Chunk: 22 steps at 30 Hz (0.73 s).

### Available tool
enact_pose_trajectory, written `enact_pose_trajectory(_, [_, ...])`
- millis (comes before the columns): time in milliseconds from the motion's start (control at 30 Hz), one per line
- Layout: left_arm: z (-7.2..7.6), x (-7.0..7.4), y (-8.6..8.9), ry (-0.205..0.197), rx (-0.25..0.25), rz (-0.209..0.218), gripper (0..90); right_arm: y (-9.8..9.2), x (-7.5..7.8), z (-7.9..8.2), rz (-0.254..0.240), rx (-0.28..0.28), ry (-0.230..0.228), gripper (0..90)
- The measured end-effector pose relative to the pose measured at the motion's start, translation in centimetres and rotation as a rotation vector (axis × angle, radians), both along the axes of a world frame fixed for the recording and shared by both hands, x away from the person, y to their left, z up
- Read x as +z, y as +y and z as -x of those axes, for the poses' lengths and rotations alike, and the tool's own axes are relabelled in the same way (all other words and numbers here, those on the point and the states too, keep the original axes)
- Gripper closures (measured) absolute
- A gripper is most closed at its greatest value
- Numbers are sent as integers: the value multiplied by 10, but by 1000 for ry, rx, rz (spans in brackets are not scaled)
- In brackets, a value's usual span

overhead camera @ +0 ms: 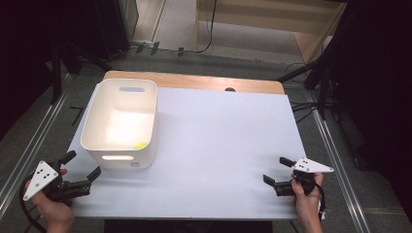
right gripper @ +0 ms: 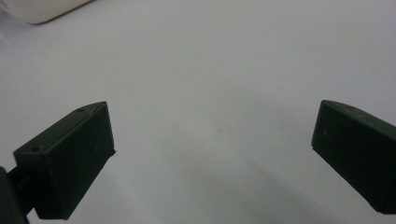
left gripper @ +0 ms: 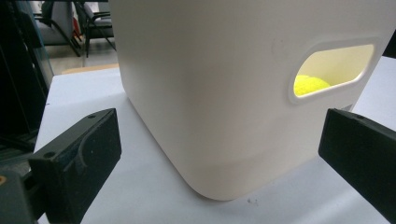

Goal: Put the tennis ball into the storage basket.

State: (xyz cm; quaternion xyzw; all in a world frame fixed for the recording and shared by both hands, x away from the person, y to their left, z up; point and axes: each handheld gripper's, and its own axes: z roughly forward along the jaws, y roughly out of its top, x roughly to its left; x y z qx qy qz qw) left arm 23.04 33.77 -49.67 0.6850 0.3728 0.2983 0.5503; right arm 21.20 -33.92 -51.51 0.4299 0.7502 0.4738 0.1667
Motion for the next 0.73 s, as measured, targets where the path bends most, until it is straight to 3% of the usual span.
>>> enact_pose_trajectory(433, [0, 0, 1, 0, -3, 8, 0, -26, -1, 14, -61, -77, -62, 0])
enact_pose_trajectory(733, [-2, 0, -1, 2, 0, 6, 0, -31, -3, 15, -87, -108, -60, 0])
